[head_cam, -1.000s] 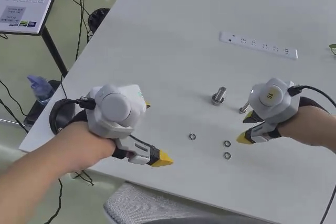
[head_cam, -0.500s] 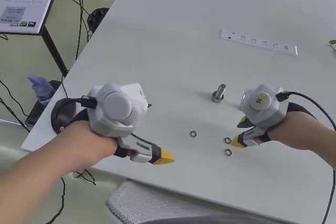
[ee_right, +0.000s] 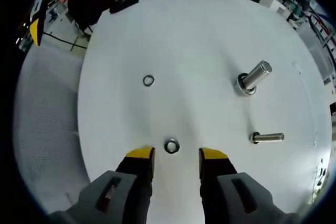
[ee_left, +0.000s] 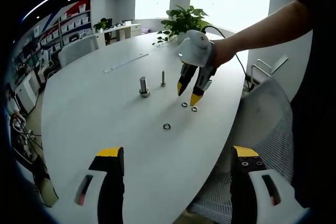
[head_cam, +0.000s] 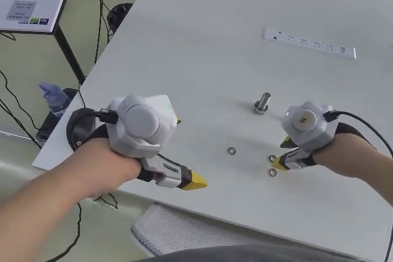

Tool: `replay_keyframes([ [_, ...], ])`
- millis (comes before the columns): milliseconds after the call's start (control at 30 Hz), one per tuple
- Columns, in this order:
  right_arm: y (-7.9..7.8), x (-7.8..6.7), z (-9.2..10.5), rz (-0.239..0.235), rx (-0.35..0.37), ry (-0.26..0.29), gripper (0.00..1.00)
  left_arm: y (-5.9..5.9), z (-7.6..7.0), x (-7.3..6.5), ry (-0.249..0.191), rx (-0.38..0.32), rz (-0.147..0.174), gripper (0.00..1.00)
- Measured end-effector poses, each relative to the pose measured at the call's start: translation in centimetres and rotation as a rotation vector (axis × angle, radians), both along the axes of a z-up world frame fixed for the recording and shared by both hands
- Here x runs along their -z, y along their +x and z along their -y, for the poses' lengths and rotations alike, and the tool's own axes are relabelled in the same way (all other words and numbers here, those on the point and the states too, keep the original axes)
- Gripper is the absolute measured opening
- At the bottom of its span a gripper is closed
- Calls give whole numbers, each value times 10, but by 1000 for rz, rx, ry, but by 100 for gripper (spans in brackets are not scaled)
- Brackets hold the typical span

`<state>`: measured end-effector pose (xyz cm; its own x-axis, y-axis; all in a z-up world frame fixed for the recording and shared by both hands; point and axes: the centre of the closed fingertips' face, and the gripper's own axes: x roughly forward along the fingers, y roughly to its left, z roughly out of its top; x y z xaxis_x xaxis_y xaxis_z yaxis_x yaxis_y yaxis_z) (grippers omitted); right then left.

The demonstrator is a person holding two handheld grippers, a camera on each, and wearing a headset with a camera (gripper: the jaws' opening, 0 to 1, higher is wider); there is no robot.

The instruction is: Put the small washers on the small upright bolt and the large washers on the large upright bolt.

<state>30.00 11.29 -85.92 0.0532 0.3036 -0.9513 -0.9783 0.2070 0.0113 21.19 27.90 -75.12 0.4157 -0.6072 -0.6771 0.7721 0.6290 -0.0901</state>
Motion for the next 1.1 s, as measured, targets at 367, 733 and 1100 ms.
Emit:
replay_keyframes([
  [367, 0, 7, -2, 15, -15, -22, 35, -3, -4, 1, 0, -6, -4, 83],
  [733, -1, 8, -1, 16, -26, -27, 29, -6, -5, 2, -8, -13, -6, 82],
  [1100, 1, 12, 0, 15, -31, -60, 22, -6, -8, 4, -10, -22, -7, 81],
])
